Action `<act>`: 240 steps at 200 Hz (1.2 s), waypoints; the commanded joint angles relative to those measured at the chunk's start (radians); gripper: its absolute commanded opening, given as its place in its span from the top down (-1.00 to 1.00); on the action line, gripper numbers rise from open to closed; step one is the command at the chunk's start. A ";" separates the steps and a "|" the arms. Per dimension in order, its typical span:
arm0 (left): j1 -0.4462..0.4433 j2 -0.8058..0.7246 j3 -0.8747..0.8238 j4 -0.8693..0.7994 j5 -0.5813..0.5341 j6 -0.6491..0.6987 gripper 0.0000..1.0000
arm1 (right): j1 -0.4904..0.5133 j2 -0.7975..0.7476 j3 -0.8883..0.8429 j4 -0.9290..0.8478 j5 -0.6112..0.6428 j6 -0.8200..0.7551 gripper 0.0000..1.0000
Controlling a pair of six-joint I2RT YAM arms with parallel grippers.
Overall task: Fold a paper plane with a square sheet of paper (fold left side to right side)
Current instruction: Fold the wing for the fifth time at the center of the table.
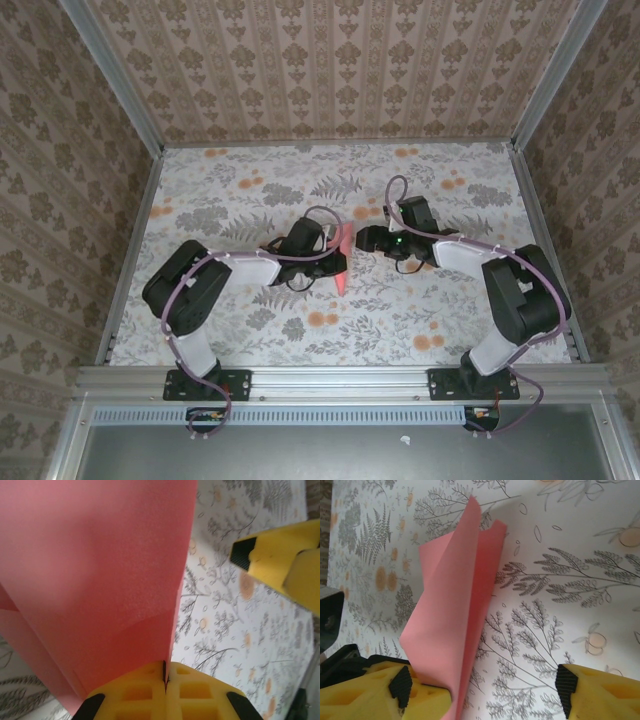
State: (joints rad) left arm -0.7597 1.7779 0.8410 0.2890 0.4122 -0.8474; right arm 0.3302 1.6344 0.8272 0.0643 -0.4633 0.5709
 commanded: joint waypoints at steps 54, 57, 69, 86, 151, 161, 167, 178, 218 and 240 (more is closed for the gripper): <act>0.049 0.100 -0.103 0.363 0.093 -0.230 1.00 | 0.028 0.098 0.038 0.099 -0.054 0.067 -0.35; 0.050 0.101 -0.106 0.368 0.094 -0.232 1.00 | 0.029 0.103 0.039 0.101 -0.054 0.069 -0.35; 0.054 0.100 -0.112 0.377 0.097 -0.236 1.00 | 0.036 0.115 0.050 0.103 -0.053 0.069 -0.34; 0.055 0.098 -0.112 0.380 0.101 -0.237 1.00 | 0.045 0.132 0.067 0.101 -0.048 0.069 -0.32; 0.059 0.094 -0.112 0.379 0.105 -0.242 1.00 | 0.061 0.207 0.141 0.078 -0.022 0.087 -0.07; 0.059 0.094 -0.112 0.375 0.104 -0.242 1.00 | 0.062 0.219 0.157 0.066 -0.012 0.088 -0.04; 0.060 0.094 -0.114 0.375 0.104 -0.242 1.00 | 0.061 0.226 0.163 0.061 -0.007 0.089 -0.02; 0.060 0.094 -0.115 0.372 0.104 -0.241 1.00 | 0.062 0.241 0.177 0.051 -0.006 0.090 0.02; 0.060 0.095 -0.114 0.367 0.097 -0.240 1.00 | 0.063 0.281 0.206 0.010 0.001 0.096 0.09; 0.061 0.097 -0.113 0.358 0.095 -0.237 1.00 | 0.065 0.296 0.217 -0.029 0.012 0.090 0.11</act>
State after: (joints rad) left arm -0.7105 1.8709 0.7334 0.6369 0.5014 -1.0813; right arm 0.3859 1.8984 1.0130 0.1055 -0.4755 0.6590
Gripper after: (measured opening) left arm 0.047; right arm 0.451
